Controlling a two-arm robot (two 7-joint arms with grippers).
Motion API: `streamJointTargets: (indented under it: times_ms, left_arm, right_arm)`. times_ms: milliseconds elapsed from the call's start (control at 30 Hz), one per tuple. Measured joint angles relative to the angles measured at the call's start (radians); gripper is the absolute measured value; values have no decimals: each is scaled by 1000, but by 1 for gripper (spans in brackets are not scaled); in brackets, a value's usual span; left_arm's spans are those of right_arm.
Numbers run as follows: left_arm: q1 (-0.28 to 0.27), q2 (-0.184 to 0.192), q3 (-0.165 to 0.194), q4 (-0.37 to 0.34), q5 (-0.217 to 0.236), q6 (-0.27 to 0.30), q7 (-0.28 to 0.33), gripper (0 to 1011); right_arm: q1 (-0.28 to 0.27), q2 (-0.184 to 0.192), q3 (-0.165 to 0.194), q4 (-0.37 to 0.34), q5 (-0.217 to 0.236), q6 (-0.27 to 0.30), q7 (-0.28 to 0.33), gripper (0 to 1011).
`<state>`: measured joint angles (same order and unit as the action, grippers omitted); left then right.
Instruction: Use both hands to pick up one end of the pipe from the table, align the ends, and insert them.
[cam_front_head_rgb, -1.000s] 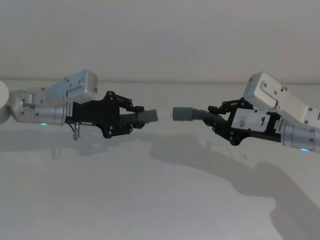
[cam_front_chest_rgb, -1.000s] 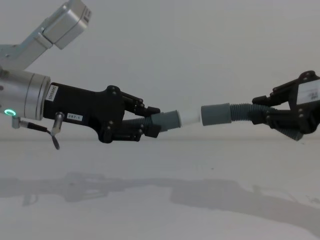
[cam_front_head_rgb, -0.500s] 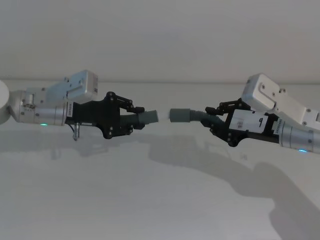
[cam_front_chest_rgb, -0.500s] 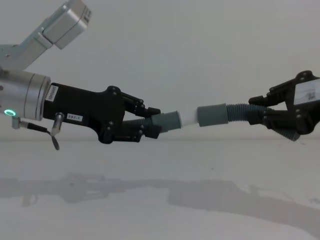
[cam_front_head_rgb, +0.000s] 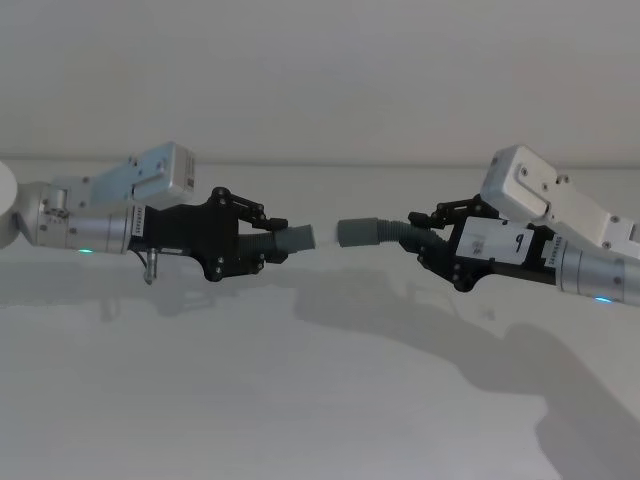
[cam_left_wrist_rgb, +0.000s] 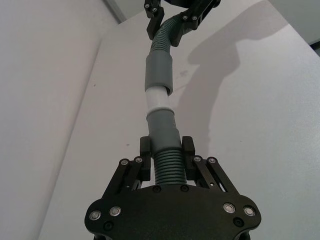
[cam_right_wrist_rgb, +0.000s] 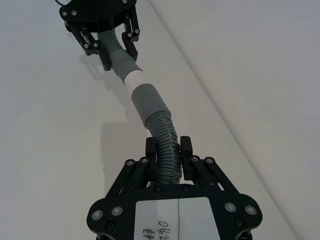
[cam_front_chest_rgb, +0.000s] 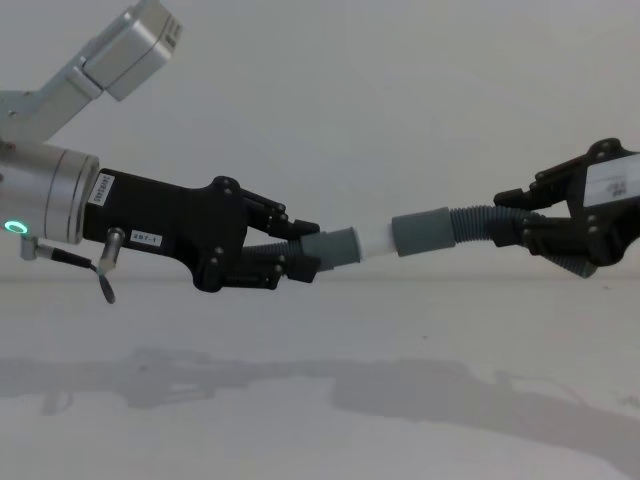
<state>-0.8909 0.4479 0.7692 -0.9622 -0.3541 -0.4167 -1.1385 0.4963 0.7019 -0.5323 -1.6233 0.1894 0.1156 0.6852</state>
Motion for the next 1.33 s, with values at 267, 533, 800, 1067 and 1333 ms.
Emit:
streamJointTargets:
  times_ms: [267, 533, 800, 1067, 1333]
  left_arm:
    - [-1, 1, 2, 0, -2, 2, -4, 358]
    - [-1, 1, 3, 0, -3, 3, -5, 358]
    - [-2, 2, 3, 0, -3, 4, -6, 358]
    - [-2, 2, 3, 0, -3, 4, -7, 358]
    - [-2, 2, 3, 0, -3, 4, -7, 358]
  right_arm:
    - [1, -1, -1, 1, -1, 2, 0, 274]
    - [2, -2, -1, 2, -1, 3, -1, 274]
    - [2, -3, -1, 2, -1, 4, -1, 274]
    - [2, -3, -1, 2, -1, 5, -1, 274]
    - [3, -2, -1, 2, -1, 5, -1, 274]
